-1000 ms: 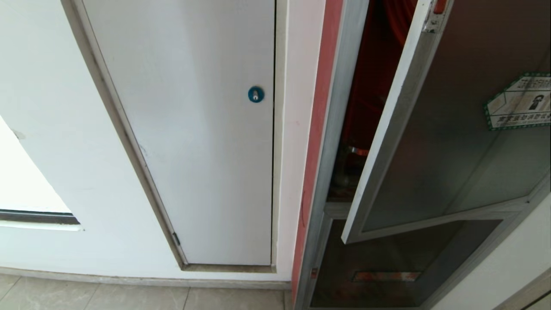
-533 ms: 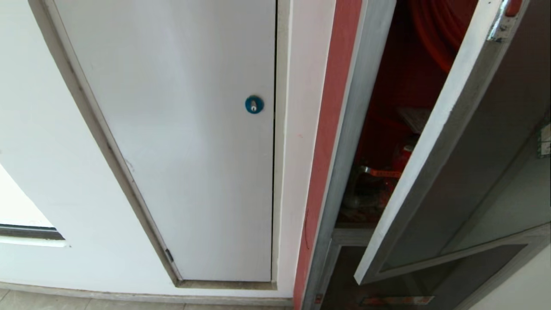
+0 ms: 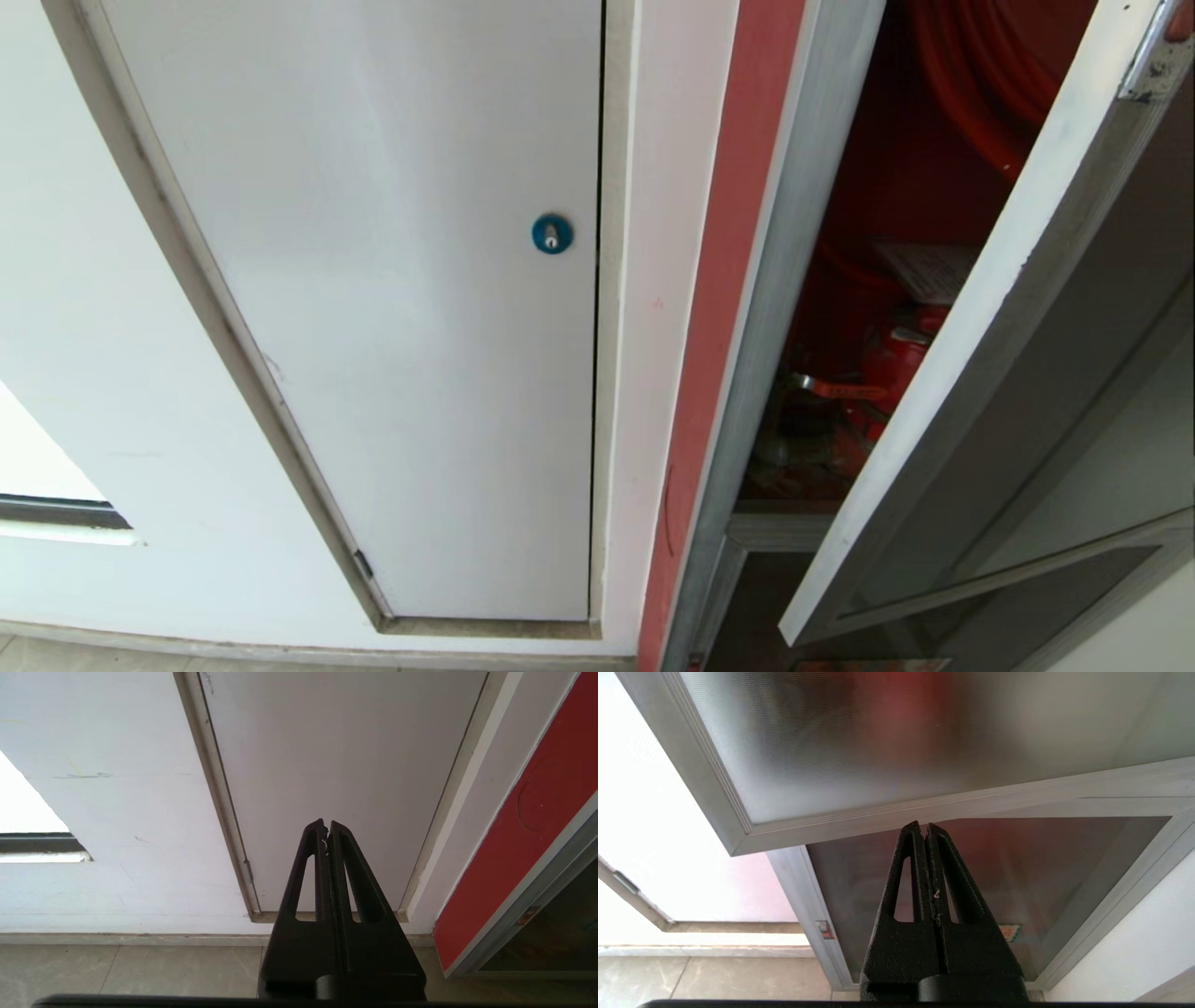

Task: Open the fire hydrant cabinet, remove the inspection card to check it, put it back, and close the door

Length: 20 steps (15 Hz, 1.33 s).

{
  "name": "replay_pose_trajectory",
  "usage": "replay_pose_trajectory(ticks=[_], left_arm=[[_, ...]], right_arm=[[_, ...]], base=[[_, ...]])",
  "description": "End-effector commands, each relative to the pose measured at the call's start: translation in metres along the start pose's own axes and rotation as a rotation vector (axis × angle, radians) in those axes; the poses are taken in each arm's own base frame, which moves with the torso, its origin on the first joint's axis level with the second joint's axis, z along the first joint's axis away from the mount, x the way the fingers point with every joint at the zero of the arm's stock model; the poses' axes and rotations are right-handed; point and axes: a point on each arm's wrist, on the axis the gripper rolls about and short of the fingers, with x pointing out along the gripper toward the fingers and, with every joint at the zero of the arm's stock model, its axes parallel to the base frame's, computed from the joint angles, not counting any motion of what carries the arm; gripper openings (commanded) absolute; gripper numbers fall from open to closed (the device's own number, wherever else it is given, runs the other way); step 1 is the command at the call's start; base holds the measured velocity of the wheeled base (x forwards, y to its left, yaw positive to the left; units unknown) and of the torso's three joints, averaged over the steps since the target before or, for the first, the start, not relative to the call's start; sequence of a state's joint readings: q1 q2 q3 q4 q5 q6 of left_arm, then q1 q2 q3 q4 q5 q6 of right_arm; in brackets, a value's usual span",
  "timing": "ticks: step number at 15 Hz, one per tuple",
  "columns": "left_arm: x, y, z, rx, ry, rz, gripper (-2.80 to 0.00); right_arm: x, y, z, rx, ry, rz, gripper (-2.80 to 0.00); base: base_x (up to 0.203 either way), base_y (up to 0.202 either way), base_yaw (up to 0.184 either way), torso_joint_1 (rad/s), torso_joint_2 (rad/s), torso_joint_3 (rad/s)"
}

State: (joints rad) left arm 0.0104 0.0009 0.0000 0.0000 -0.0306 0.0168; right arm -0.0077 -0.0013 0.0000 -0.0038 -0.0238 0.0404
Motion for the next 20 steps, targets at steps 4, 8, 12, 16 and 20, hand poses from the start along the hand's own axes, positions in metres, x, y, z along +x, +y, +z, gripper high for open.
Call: replay_pose_trajectory(ticks=[4,8,12,16,20], left_arm=[[0.000,0.000,0.000,0.000,0.002,0.000,-2.80],[0.000,0.000,0.000,0.000,0.001,-0.001,-2.80],[0.000,0.000,0.000,0.000,0.002,0.000,-2.80],[0.000,0.000,0.000,0.000,0.000,0.000,-2.80],[0.000,0.000,0.000,0.000,0.001,0.000,-2.80]], right_arm=[[0.000,0.000,0.000,0.015,-0.001,-0.002,-2.80],[0.000,0.000,0.000,0.019,0.000,-0.002,-2.80],[-0.001,0.000,0.002,0.021,0.006,-0.010,-2.80],[-0.008,0.002,0.051,0.057,-0.022,0.019,-2.80],[0.003,0.010,0.104,0.108,0.033,0.276,-2.80]], base=[[0.000,0.000,0.000,0.000,0.00,0.000],[0.000,0.000,0.000,0.000,0.00,0.000],[0.000,0.000,0.000,0.000,0.00,0.000],[0.000,0.000,0.000,0.000,0.00,0.000],[0.000,0.000,0.000,0.000,0.00,0.000]])
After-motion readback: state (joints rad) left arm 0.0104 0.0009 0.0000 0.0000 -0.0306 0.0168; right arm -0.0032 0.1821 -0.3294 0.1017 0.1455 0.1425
